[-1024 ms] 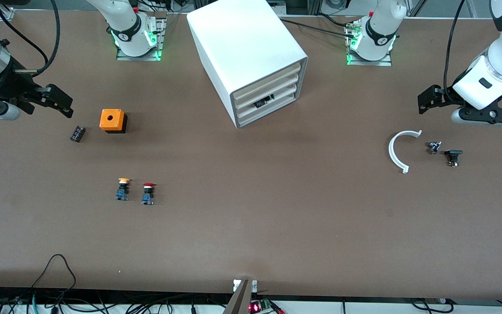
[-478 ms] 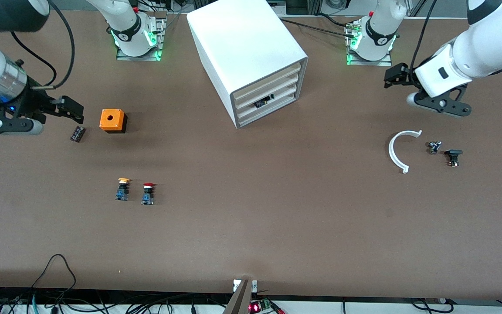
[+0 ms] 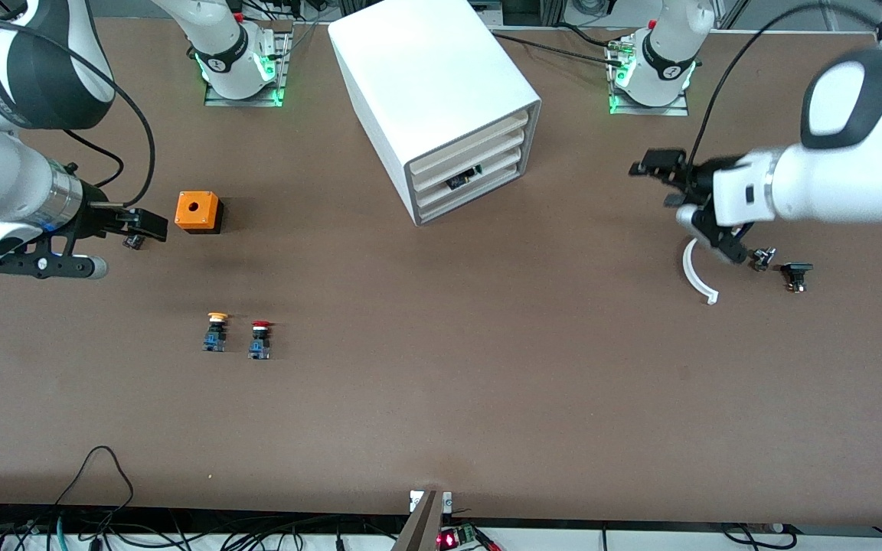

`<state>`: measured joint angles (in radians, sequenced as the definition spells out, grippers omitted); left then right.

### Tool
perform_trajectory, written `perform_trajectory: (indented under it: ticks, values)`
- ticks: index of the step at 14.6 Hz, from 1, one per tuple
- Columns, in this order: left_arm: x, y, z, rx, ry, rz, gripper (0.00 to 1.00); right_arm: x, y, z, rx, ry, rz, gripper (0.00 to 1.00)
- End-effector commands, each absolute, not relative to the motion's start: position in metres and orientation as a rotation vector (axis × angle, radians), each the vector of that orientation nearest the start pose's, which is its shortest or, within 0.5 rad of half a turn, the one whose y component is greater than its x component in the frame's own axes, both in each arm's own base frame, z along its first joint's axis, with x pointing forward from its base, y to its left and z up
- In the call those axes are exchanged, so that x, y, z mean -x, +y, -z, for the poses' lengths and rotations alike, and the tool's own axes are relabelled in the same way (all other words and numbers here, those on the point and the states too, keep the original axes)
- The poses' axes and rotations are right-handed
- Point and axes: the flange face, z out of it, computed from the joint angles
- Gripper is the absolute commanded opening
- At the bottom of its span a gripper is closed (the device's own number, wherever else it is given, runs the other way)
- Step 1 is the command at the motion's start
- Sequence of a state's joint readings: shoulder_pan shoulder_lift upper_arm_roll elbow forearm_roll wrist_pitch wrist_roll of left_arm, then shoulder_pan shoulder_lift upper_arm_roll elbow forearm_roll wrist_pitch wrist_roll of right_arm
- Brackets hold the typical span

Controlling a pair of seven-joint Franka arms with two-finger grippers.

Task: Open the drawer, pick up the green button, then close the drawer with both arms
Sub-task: 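Move the left gripper toward the drawer handle while the right gripper rises, then grasp the white drawer handle with the left gripper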

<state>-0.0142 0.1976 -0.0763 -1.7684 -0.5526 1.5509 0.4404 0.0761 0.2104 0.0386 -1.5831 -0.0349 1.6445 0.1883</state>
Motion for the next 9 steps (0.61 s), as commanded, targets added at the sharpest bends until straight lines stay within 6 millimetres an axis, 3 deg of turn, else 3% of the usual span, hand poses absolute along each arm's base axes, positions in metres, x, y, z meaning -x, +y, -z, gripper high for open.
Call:
perform_trajectory:
  ticks: [1, 3, 6, 9]
  values:
    - [-0.567, -0.113, -0.375, -2.322, -0.52, 0.281, 1.0, -0.619, 0.065, -0.496, 3.158, 0.159, -0.19, 1.0]
    - [-0.55, -0.124, -0.329, -2.225, -0.399, 0.265, 1.0, -0.623, 0.067, -0.491, 3.14, 0.165, -0.174, 1.0]
    - [-0.534, -0.133, -0.266, -2.07, -0.373, 0.196, 1.0, -0.629, 0.08, -0.484, 3.082, 0.26, -0.145, 1.0]
    - [-0.517, -0.147, -0.228, -1.965, -0.356, 0.162, 1.0, -0.629, 0.103, -0.476, 3.072, 0.395, -0.161, 1.0]
